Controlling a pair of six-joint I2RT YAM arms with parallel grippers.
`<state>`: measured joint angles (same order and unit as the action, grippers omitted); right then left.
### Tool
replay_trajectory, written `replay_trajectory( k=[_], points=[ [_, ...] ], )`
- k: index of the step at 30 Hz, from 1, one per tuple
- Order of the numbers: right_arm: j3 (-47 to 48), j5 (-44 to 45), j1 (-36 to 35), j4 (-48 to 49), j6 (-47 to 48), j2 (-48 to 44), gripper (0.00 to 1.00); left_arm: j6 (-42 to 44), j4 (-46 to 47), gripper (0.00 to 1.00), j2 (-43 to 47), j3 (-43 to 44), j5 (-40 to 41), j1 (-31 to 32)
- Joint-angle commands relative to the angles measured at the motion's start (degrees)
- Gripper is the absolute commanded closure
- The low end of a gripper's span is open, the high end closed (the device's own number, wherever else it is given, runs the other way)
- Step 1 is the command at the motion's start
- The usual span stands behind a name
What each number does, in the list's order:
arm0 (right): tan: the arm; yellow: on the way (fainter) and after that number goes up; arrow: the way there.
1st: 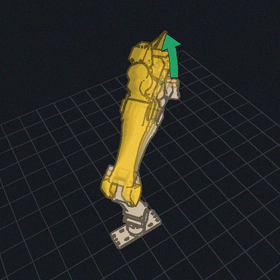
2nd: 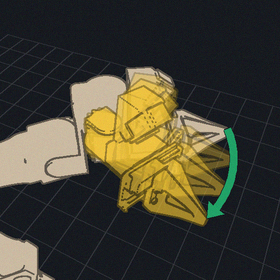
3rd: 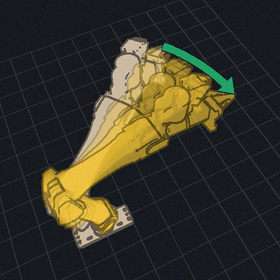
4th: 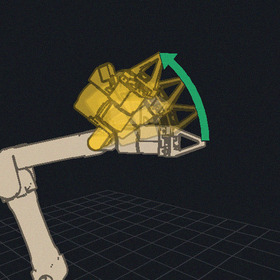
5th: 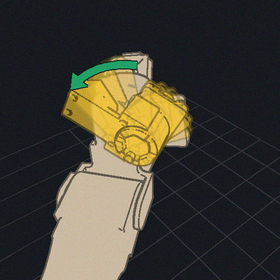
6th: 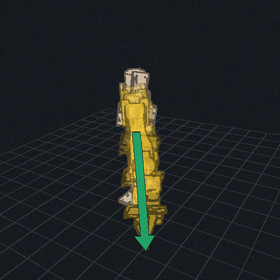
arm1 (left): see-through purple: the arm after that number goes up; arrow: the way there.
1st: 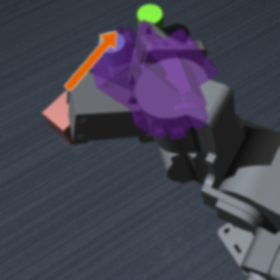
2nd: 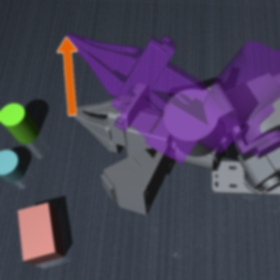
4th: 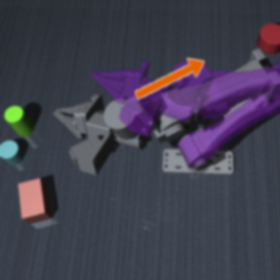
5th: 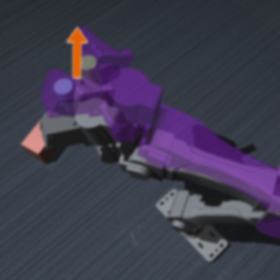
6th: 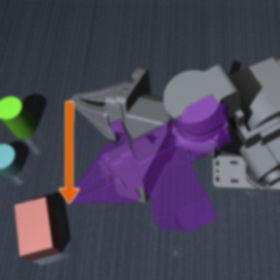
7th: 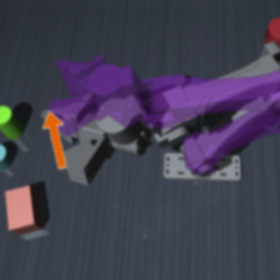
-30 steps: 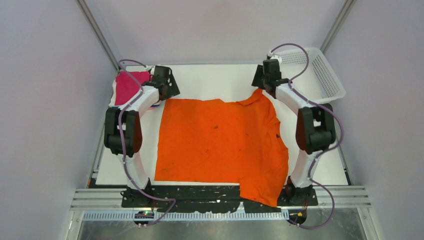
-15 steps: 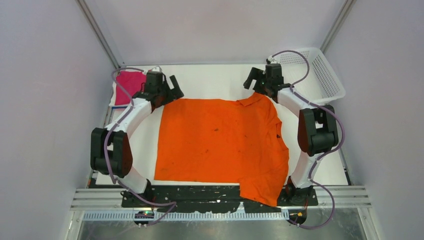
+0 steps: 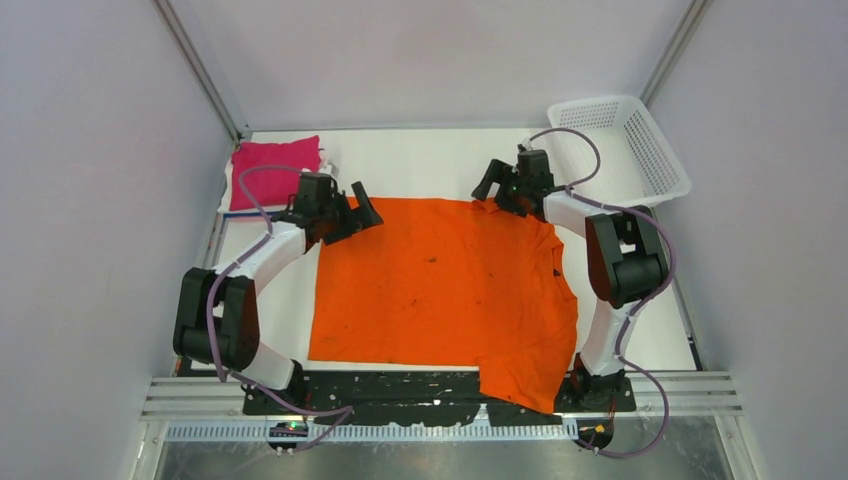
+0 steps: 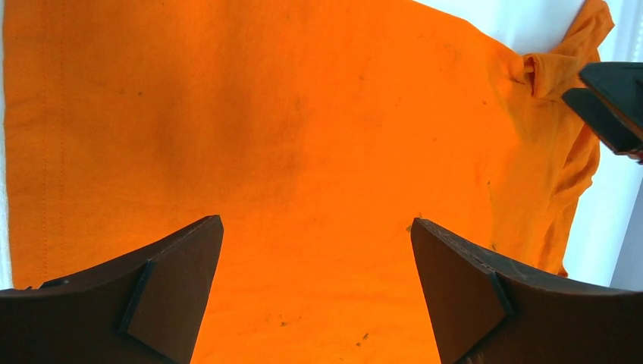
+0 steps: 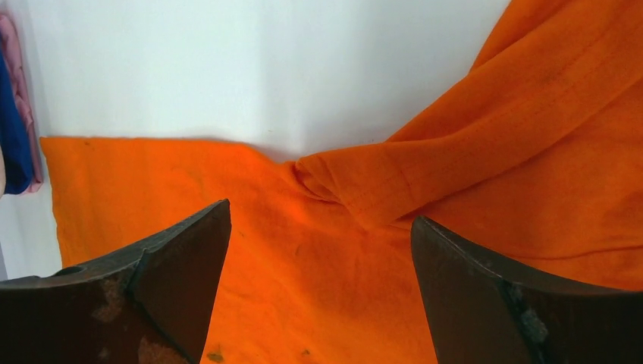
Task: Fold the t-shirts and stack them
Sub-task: Flatten out the tshirt
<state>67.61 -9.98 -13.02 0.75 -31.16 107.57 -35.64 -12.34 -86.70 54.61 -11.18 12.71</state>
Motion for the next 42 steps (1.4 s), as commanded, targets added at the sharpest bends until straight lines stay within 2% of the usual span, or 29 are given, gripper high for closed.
replay_trajectory(
  k=[1,11,17,23,28,31,35,42],
  points=[
    [3.2,-1.3,-0.3,2.2,-2.3,4.0,0.05,0.3,2.7,0.0,1.5,0.0,-0.9,-0.1],
    [0.4,3.3,-1.3,3.5,-3.3,3.4,0.05,1.1,2.6,0.0,0.9,-1.2,0.3,-0.1],
    [4.5,4.3,-1.4,12.1,-7.0,7.2,0.05,1.4,1.7,0.0,-0.6,-1.4,1.4,-0.2],
    [17.6,6.9,-1.5,17.4,-9.3,16.1,0.05,2.0,1.2,0.0,-0.7,-1.4,3.1,-0.2],
    [34.3,7.1,-2.1,10.3,-8.2,23.6,0.05,2.8,-0.3,0.0,-0.3,-0.7,3.9,-0.2],
    [39.4,5.6,-2.2,6.1,-6.3,24.9,0.05,3.3,-1.1,0.0,0.5,-0.1,4.8,-0.3],
    [36.4,6.1,-2.5,2.7,-1.9,19.7,0.05,3.4,-1.4,0.0,1.7,0.1,4.5,-0.3],
    [18.8,7.0,-2.7,-4.6,1.0,6.6,0.05,3.1,-1.0,0.0,3.9,-1.6,3.6,-0.3]
  ],
)
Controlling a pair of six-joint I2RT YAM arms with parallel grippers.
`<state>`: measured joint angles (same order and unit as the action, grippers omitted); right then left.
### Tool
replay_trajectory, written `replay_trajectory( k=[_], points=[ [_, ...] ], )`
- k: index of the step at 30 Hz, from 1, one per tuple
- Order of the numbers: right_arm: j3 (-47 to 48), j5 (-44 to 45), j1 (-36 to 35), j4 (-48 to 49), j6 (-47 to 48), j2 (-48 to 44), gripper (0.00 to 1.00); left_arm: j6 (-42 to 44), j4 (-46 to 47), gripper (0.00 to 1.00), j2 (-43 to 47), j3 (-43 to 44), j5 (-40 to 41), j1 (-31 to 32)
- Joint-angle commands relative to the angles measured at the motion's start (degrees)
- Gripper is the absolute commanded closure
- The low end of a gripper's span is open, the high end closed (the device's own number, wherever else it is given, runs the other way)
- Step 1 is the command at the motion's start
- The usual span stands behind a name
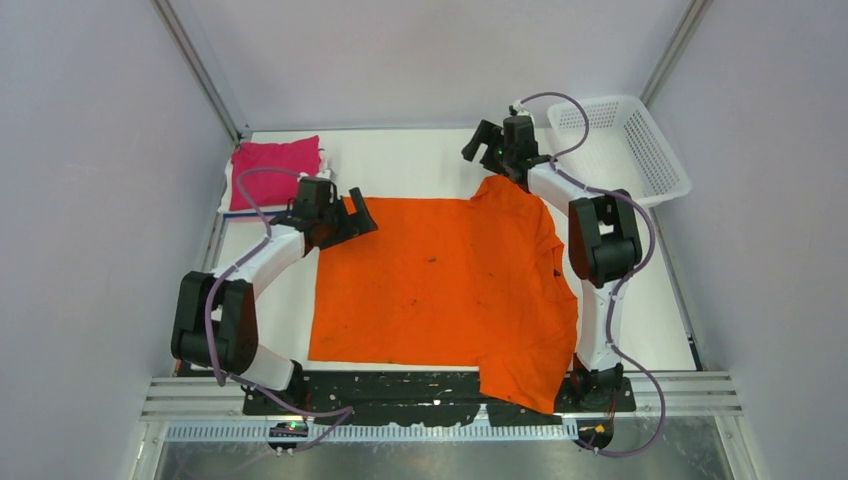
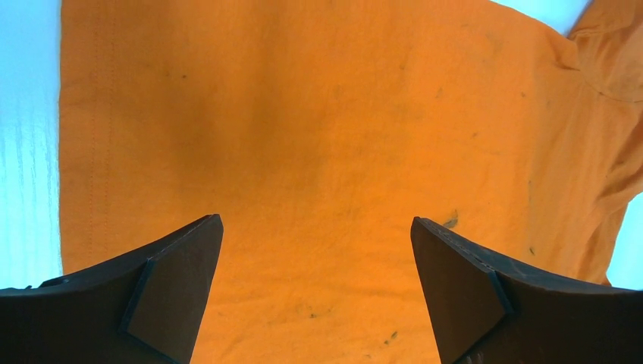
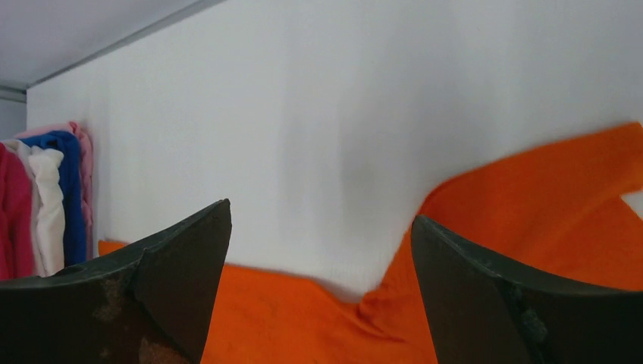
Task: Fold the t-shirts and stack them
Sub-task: Flatten out the tshirt
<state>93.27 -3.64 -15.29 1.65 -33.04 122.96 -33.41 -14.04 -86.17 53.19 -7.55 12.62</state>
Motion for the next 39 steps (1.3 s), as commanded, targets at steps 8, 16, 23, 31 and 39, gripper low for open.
replay_trajectory(
  k=[8,16,23,31,39],
  points=[
    [-16.9,-2.3,-2.1,-2.6,2.9,-10.9,0.05,1.1,0.7,0.0,4.3,-1.1,-0.1,-0.1],
    [-2.6,-1.5,-5.9,-8.1,6.3,-1.2,0.04,1.1,1.1,0.0,3.8,-1.2,0.3,-0.2],
    [15.1,2.6,-7.1,-19.4,10.1,7.9,0.05,1.4,0.9,0.01,3.1,-0.5,0.4,-0.2],
    [1.2,9.6,-6.6,-22.0,16.2,-6.7,0.05,2.5,-3.8,0.0,-1.1,5.8,0.4,-0.1],
    [-22.4,14.5,-3.8,-23.9,15.8,-22.1,0.04,4.8,-11.5,0.0,-8.4,12.0,2.0,0.0]
  ],
)
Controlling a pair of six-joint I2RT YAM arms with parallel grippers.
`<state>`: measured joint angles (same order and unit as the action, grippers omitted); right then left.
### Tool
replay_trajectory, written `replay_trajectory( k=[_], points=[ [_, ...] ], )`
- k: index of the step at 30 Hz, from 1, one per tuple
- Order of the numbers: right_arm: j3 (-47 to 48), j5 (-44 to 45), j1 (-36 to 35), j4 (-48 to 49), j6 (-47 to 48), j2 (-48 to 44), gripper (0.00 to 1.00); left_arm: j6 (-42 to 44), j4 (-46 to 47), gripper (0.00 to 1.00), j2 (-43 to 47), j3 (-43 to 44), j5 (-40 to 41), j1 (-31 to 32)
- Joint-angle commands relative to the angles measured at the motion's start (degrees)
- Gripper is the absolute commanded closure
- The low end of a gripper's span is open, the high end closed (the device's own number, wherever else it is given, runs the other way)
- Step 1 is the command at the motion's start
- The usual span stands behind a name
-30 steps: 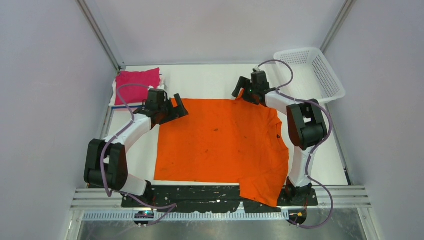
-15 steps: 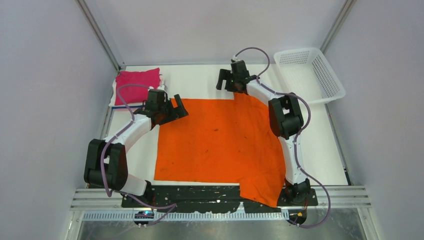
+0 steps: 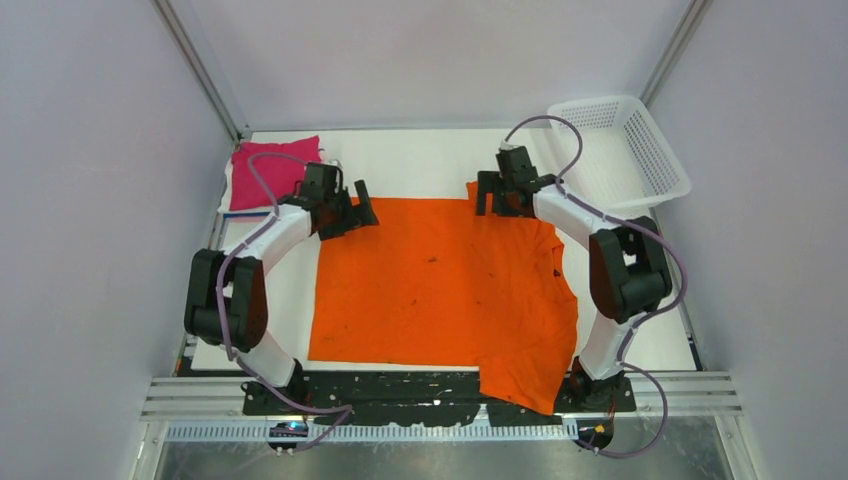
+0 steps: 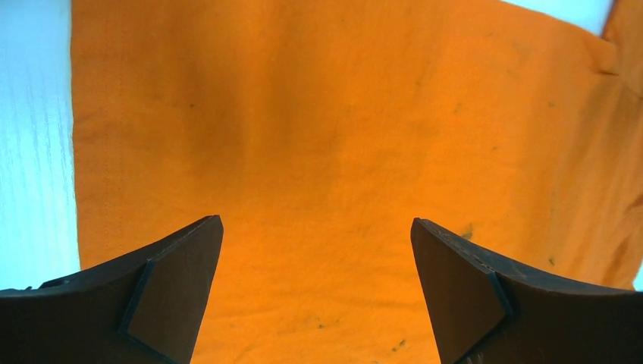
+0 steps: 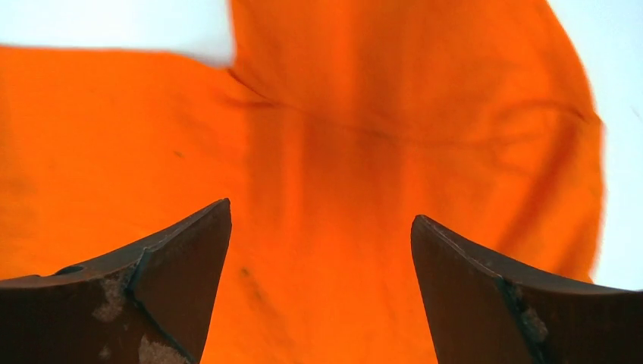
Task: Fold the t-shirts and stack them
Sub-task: Flatten out the tshirt
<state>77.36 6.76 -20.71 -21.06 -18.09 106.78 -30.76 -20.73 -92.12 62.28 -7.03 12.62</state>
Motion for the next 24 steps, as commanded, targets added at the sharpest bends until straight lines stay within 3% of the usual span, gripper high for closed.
replay_trajectory(
  k=[1,9,24],
  points=[
    [-8.4,4.1,2.5,-1.8,0.9,-6.6,0.04,2.4,-5.9,0.0,-3.5,3.6,1.8,0.0],
    [-8.6,2.4,7.3,-3.9,0.2,-3.0,0.04,3.5,-12.0,0.0,-13.3,11.1,4.7,0.3],
    [5.7,-5.5,11.2,-6.1,-1.3,9.2,0.05,4.3,-28.1,0.0,-31.1,35.1,4.6,-1.0]
  ],
)
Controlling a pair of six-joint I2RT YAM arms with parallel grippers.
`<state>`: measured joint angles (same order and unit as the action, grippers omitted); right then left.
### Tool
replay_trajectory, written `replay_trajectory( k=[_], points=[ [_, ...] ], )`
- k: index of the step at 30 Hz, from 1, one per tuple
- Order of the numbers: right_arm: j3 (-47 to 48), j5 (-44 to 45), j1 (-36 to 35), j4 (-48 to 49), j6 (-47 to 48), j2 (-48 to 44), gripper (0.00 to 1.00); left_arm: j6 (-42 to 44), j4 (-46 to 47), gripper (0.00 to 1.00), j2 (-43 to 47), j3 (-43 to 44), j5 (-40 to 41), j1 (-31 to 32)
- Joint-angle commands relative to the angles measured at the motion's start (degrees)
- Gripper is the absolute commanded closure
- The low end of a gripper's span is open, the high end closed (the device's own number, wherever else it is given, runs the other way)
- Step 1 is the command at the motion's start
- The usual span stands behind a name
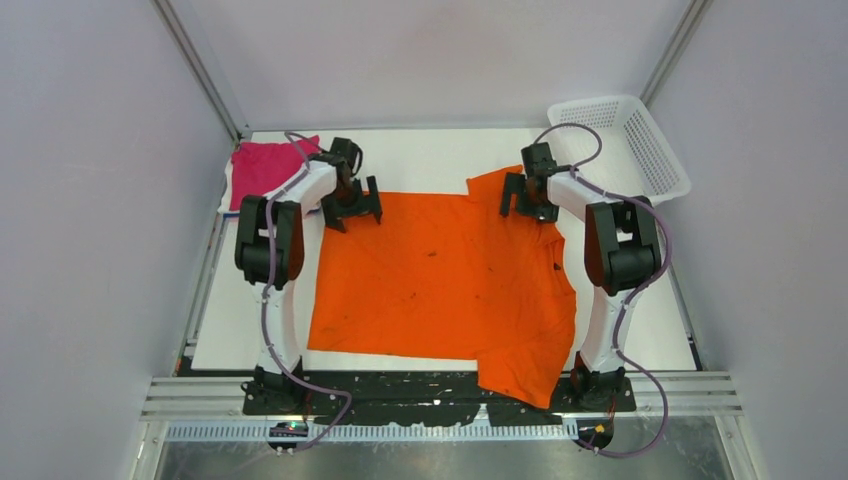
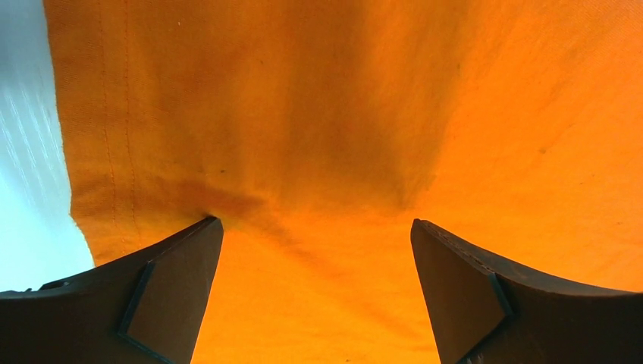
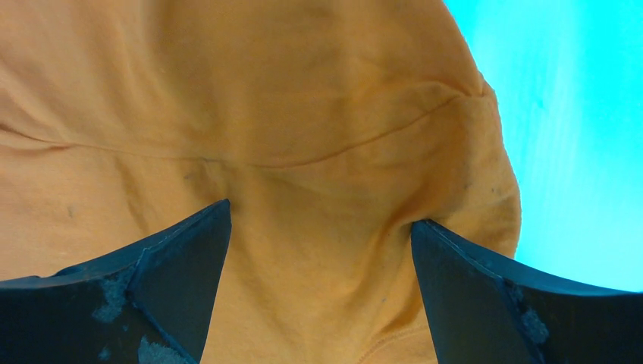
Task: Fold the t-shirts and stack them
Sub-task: Flatten out the tshirt
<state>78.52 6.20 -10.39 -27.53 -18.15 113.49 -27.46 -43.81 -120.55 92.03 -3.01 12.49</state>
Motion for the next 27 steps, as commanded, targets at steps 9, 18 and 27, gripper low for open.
replay_trajectory(
  k=[9,18,27],
  points=[
    [15.9,-10.1,2.2,0.9,-3.1,10.0,0.05,1.1,-15.0,0.0,-14.2,25.9,-2.2,-1.2],
    [26.4,-10.4,3.6,-0.3,-5.2,16.7,0.05,-1.4,-13.7,0.0,-18.8,34.2,-4.9,-3.8],
    [27.2,-6.7,5.7,0.1,-9.4,17.7,0.05,-3.9,-9.4,0.0,-21.6,38.9,-5.9,-5.5]
  ],
)
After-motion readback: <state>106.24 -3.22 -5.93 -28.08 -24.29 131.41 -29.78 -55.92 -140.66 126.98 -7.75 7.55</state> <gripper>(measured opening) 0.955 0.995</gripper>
